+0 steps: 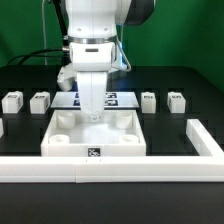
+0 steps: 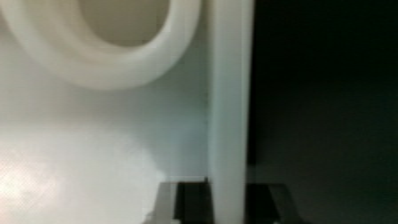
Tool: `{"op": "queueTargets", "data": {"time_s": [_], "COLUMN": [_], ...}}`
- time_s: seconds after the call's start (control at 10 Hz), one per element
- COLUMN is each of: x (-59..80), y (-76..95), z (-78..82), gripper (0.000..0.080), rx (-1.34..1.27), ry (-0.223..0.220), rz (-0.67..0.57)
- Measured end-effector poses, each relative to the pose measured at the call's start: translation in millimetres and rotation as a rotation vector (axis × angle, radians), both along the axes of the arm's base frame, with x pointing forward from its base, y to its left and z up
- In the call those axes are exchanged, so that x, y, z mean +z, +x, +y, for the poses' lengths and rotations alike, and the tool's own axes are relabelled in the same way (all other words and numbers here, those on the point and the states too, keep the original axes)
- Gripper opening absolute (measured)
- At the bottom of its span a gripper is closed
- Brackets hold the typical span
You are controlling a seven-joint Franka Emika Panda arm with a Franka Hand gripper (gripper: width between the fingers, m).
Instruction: Assemble square table
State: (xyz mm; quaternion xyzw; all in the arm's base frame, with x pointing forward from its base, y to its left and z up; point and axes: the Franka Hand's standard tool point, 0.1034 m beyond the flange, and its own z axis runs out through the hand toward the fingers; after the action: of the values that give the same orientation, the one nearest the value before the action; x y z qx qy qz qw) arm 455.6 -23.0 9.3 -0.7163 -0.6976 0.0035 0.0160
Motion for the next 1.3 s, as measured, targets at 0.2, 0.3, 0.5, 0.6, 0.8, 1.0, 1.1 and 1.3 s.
{"op": "queueTargets", "data": {"time_s": [0.2,0.3,0.5,0.6,0.8,1.0,1.1,1.3], "x": [-0.1,0.1,0.1,0.0,-0.1,0.0,-0.2,-0.3], "y": [7.6,18.6,35.2,35.4,35.6,36.2,36.1,36.1], "z": [38.6,61.2,88.0,90.6,90.6,89.6,89.6,89.1], "gripper": [0.0057,0.0057,0.0057,0.0057,0.0057,0.0057,0.0157,0.0296], "rx": [-0.019,-0.036,-0.06,-0.062,-0.059,-0.041,-0.043,-0.044], "ry": [0.027,0.045,0.069,0.069,0.066,0.069,0.069,0.068], "rz": [-0.023,-0.029,-0.045,-0.041,-0.032,-0.042,-0.042,-0.041]}}
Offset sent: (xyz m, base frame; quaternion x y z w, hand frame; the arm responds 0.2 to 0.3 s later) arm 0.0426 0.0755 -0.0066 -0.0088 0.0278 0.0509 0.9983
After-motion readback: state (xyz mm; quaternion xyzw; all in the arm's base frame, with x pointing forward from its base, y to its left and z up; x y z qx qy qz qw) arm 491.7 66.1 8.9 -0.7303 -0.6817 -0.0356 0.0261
